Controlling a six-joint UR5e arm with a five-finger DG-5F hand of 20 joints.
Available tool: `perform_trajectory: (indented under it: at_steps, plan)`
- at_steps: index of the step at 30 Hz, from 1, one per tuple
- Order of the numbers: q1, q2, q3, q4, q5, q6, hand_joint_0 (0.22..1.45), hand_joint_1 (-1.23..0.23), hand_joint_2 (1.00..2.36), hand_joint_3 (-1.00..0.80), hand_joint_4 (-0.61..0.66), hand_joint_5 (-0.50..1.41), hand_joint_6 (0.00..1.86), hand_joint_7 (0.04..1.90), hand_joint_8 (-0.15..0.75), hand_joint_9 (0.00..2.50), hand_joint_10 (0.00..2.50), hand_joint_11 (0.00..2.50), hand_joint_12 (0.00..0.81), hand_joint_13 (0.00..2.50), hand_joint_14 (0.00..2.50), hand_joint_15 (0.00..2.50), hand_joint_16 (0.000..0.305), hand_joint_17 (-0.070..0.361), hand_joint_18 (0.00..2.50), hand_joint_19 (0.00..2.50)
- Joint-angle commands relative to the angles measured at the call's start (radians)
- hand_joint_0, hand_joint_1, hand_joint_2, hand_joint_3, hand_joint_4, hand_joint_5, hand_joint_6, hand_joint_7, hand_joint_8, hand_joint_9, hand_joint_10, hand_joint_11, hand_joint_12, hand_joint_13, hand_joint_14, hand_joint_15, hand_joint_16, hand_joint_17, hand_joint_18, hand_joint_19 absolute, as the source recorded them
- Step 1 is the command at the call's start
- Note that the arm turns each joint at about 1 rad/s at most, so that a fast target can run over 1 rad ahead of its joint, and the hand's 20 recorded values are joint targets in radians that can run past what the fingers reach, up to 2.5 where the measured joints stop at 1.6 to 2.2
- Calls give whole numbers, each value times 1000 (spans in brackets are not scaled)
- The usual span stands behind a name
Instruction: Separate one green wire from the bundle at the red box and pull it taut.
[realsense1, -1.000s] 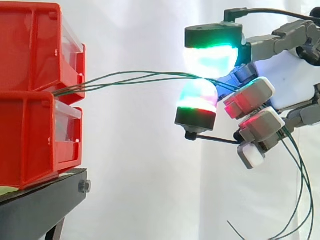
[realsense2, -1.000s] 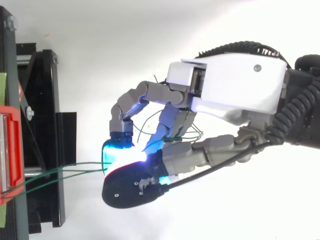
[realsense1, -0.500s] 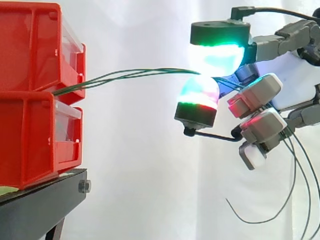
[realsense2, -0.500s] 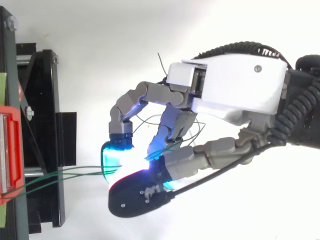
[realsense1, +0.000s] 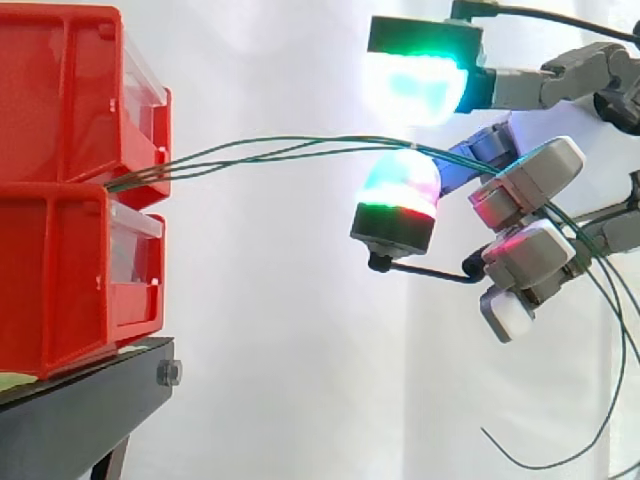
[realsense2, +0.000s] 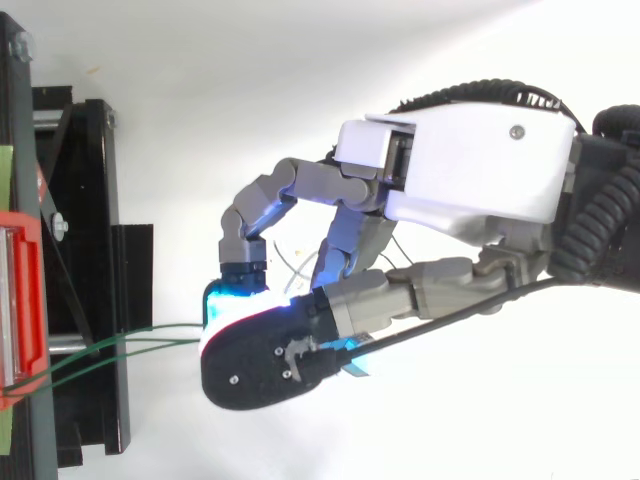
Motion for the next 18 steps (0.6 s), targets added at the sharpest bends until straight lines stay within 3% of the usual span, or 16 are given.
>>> perform_trajectory:
  at_steps: [1, 3, 10, 18]
  plan:
    - [-1, 0, 0, 0, 0, 0, 527, -471, 1000, -500, 128, -152, 917, 975, 273, 1445, 15, 1407, 373, 1223, 27, 877, 54, 121, 826, 692]
    - [-1, 0, 0, 0, 2, 0, 597, -537, 1004, -441, 112, -155, 913, 1015, 248, 1431, 16, 1422, 359, 1211, 29, 888, 51, 114, 801, 709]
    - [-1, 2, 0, 0, 4, 0, 624, -721, 1016, -224, 83, -156, 919, 1051, 262, 1413, 17, 1414, 368, 1210, 29, 883, 53, 119, 813, 693]
    - [-1, 2, -2, 0, 2, 0, 683, -798, 1008, -386, 52, -164, 929, 967, 253, 1375, 16, 1404, 353, 1188, 30, 892, 51, 114, 788, 683]
